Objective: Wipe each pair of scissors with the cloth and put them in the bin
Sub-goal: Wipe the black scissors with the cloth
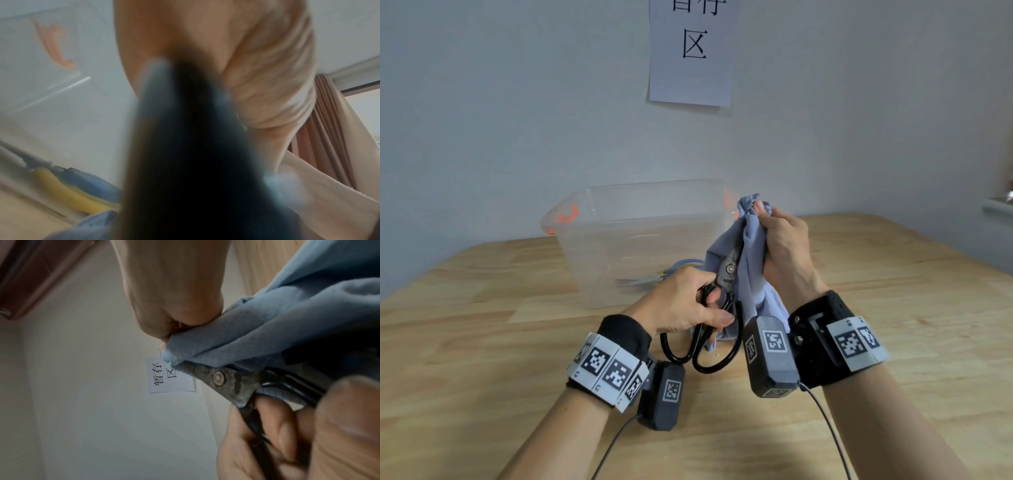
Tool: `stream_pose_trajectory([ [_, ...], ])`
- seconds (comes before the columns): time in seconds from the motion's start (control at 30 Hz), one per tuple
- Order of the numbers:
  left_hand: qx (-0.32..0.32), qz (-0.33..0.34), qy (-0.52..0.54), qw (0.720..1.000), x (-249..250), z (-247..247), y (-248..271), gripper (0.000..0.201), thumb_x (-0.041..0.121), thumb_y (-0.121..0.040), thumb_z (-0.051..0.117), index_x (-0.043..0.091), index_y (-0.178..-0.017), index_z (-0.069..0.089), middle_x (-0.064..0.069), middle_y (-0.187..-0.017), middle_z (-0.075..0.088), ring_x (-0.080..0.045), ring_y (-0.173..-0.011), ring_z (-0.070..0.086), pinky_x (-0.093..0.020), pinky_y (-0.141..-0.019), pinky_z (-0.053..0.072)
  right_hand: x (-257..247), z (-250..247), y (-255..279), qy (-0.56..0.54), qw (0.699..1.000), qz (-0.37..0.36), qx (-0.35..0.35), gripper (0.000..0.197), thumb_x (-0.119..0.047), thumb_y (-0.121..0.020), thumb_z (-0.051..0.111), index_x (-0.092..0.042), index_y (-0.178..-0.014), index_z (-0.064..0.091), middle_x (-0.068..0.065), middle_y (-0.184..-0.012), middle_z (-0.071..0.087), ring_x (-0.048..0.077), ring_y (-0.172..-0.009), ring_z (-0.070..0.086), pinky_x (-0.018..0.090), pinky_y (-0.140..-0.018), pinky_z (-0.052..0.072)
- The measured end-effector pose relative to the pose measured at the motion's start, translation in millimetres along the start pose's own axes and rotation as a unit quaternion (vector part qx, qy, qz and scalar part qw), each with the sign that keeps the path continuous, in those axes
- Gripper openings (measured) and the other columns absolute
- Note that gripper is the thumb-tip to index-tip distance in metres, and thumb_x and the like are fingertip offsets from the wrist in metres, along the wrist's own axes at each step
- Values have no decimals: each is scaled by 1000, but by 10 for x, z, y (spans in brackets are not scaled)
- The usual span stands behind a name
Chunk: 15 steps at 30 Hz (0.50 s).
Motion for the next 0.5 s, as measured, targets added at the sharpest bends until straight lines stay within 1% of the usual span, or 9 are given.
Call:
stream_pose_trajectory([
  [0.07,-8,-3,18,1000,11,23,12,39,2,-85,75,10,-75,38,-8,-58,61,-28,-57,69,-29,-57,48,-5,-18,-6,-6,1000,-2,6,32,1,-99,52,-3,-70,62,4,-62,66,15,-60,62,27,-66,53],
  [0.1,-12,-4,21,1000,23,36,16,38,0,-86,74,10,-75,38,-10,-58,61,-28,-57,68,-28,-57,48,-9,-19,-9,-9,1000,-4,7,31,1,-100,51,-2,-70,61,5,-62,65,16,-60,62,28,-67,52],
  [0.13,-15,-5,20,1000,26,48,19,39,0,-86,74,10,-76,38,-11,-59,62,-28,-57,68,-28,-58,48,-14,-22,-13,-8,1000,-6,9,30,1,-100,50,-2,-71,60,4,-60,65,15,-59,61,27,-66,52],
  [0.23,-26,-10,12,1000,-7,73,35,40,4,-85,75,11,-75,37,-8,-59,63,-27,-59,67,-34,-64,48,-82,-89,-34,1,999,-21,39,34,6,-101,44,-5,-71,55,-3,-52,61,4,-50,59,16,-56,49],
  [0.3,-29,-14,-1,999,-9,78,59,41,6,-85,76,13,-74,37,-11,-60,63,-27,-59,66,-36,-67,49,-141,-181,-78,-11,998,-31,58,32,6,-101,43,-6,-74,55,1,-59,60,2,-52,60,15,-59,50],
  [0.37,-21,-13,13,1000,11,58,66,42,4,-86,75,13,-73,36,-17,-63,64,-28,-59,66,-36,-67,52,-148,-246,-103,-9,998,-21,62,27,1,-101,48,-3,-77,60,2,-62,63,8,-58,61,20,-64,53],
  [0.4,-13,-10,26,1000,25,41,59,42,1,-86,74,13,-72,36,-16,-62,63,-28,-59,67,-33,-64,54,-123,-269,-103,1,998,-13,62,26,-2,-101,51,-3,-77,61,3,-63,64,12,-60,62,24,-67,54],
  [0.43,-3,-6,34,999,41,17,57,41,-1,-86,73,13,-72,36,-12,-60,63,-27,-58,68,-31,-62,54,-88,-268,-97,14,998,-6,61,25,-5,-100,53,-3,-78,63,5,-64,65,17,-62,62,30,-69,54],
  [0.5,20,0,35,999,64,-12,46,41,-1,-85,74,12,-72,38,-5,-57,64,-26,-59,69,-33,-62,54,-34,-242,-92,48,998,-4,46,20,-7,-99,57,0,-82,65,12,-72,66,25,-70,62,37,-75,54],
])
Point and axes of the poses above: each hand's wrist, its own y-axis away from the middle knuckle, its own z-axis out of the palm, x = y × z, the point moved 7 cm from there along -y, towards the middle knuckle
